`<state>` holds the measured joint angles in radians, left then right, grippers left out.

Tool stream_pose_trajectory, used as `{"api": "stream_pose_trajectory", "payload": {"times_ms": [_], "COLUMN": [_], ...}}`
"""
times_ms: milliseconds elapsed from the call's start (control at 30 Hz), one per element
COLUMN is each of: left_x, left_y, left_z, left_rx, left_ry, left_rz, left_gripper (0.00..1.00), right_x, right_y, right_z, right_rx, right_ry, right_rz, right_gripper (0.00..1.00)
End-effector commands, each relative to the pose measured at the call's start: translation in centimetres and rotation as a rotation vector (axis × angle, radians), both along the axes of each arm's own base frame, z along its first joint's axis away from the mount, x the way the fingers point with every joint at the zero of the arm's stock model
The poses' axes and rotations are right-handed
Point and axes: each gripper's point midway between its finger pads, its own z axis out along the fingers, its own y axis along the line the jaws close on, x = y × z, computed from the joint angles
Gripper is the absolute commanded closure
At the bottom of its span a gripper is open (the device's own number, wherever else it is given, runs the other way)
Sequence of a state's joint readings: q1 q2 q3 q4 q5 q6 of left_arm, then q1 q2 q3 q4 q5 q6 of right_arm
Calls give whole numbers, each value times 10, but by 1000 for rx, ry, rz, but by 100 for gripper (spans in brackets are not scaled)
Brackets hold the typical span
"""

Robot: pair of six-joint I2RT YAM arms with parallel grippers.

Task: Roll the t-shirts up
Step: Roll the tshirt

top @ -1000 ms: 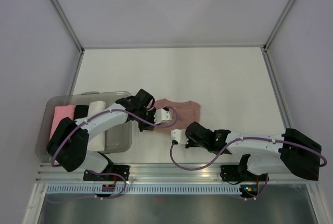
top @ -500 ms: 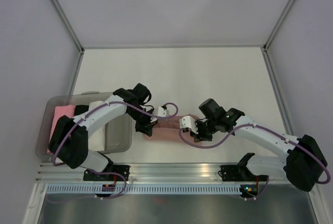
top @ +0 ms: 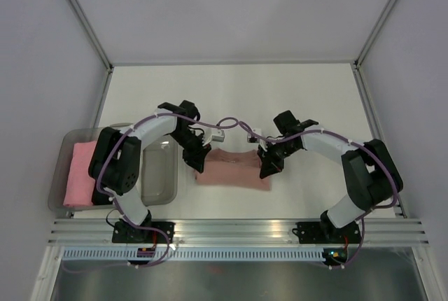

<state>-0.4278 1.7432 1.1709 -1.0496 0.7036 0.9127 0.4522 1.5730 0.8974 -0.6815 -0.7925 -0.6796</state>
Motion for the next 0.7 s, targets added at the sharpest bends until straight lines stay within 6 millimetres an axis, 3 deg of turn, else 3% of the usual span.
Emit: {"api": "stream_pose_trajectory", "payload": {"times_ms": [0,33,133,267,367,467,567,600,667], "left_x": [12,14,23,27,35,39,49,53,65], "left_y": [4,5,2,-13,-18,-21,-21,-18,-9], "left_z": [1,0,6,19,17,14,10,7,-2], "left_rx": [21,21,1,-63,-68,-67,-35,-13,58], "left_ry": [-14,-15,-40,-20,-17,-2,-15,-24,-64], "left_rz": [7,16,42,112,168,210,269,292,347], "left_gripper": [64,56,47,45,47,53,83,98,98], "right_x": [8,9,15,21,26,31,35,35,44], "right_y": [9,8,7,7,6,7,5,4,-3], "right_z": [4,3,1,-2,-4,-4,-6,-5,-6], "right_rx": [65,66,70,62,42,28,8,-5,-53], "right_ry": [69,87,115,123,119,118,116,116,67], "right_rz": [-18,-26,-47,-56,-67,-72,-87,-102,-138], "right_gripper": [99,99,99,97,92,91,88,86,75]}}
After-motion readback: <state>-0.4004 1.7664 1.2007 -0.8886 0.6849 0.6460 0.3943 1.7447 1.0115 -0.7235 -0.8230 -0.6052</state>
